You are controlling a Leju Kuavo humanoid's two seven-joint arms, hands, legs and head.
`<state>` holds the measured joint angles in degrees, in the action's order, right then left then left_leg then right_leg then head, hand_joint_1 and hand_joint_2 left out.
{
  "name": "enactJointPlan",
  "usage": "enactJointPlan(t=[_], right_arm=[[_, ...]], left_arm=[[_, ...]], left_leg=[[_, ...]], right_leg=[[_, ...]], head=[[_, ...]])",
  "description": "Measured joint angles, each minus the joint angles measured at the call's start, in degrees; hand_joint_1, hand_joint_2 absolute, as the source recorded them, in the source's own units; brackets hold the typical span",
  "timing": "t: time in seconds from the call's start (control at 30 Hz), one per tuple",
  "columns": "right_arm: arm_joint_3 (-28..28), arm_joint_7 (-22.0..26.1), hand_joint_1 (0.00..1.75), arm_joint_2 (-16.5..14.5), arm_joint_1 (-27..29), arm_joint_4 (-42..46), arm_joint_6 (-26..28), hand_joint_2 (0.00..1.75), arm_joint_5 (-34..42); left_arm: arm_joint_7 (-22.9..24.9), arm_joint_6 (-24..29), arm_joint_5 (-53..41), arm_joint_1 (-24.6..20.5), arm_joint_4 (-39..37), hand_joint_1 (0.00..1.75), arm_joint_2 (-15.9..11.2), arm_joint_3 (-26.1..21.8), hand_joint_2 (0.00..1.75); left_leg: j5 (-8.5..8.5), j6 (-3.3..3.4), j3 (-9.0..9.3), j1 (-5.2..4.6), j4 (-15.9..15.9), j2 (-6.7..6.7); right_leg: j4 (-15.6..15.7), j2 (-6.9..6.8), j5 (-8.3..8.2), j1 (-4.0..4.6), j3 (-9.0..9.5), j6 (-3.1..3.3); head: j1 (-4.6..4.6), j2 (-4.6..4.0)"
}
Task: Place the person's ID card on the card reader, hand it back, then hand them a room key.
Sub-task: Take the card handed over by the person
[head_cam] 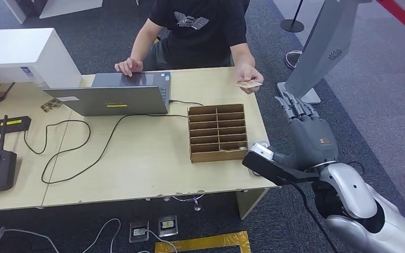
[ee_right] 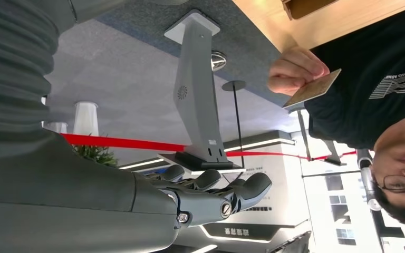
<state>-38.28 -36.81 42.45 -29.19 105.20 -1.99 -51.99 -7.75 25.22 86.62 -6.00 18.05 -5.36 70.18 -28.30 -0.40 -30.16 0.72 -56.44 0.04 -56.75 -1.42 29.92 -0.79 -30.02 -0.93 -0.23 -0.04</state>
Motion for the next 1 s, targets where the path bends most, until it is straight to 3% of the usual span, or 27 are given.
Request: enactJointPlan(t=[0.5,1.0], right_arm=[[-6.3,0.0,0.0,-3.5,-5.1,-4.2,3.9,1.75,0.6],[-12.9,0.0,0.0,-9.0,-10.0,-16.4,7.7,1.75,-4.3]], left_arm=[[0.0,0.0,0.0,-0.1,0.0,0.0,-0.1,0.6,0.0],[0.0,0.1,0.0,-0.2,0.0,0.0,-0.1,1.5,0.0]], left_leg=[[0.0,0.0,0.0,0.0,0.0,0.01],[0.01,-0.01,0.0,0.0,0.0,0.02]], right_leg=[[0.0,0.05,0.0,0.0,0.0,0.0],[0.0,0.07,0.0,0.01,-0.01,0.0]], head=[[0.0,0.0],[0.0,0.0]])
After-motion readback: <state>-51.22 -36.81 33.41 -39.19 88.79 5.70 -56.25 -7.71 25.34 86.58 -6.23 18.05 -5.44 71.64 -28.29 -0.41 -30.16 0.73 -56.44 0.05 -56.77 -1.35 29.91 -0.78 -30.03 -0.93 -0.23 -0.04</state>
